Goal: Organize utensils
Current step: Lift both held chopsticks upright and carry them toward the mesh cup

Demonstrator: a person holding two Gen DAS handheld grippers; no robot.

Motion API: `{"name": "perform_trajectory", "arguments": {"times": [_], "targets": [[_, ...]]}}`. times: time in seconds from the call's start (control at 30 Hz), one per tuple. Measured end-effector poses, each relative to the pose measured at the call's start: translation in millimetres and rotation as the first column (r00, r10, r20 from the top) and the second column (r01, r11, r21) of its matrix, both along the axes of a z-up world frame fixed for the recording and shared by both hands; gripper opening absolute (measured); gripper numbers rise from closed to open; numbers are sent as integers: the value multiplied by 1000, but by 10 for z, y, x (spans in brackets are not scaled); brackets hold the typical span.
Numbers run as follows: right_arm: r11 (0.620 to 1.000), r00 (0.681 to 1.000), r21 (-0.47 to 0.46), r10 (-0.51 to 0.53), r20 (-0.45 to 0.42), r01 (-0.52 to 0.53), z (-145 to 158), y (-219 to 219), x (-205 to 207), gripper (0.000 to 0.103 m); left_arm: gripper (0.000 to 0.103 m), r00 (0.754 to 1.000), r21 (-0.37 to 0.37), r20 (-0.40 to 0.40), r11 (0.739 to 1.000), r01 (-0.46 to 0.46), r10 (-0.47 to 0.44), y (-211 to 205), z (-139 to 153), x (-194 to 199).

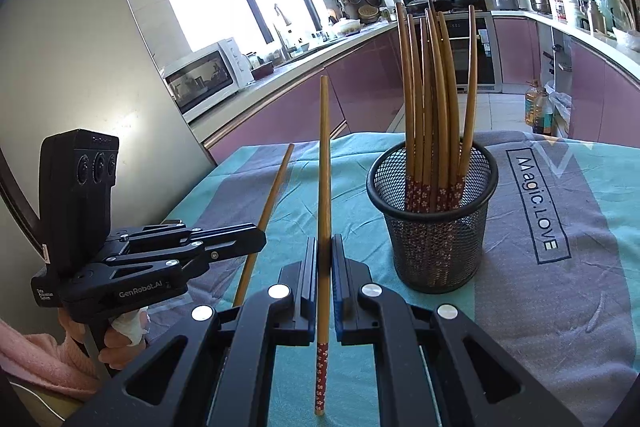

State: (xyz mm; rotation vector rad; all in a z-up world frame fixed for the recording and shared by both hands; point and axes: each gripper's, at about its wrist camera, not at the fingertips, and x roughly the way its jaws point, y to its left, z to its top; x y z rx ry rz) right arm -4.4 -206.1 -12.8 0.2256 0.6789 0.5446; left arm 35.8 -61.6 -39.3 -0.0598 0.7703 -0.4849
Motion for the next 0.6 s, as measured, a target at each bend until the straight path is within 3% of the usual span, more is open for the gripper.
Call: {"name": "perform_trajectory", "arguments": {"times": [0.6], "targets": [[1000,999,12,-16,34,16,107,-79,-29,6,7,999,-15,31,1000,18,-18,-32,137,-64]]}}
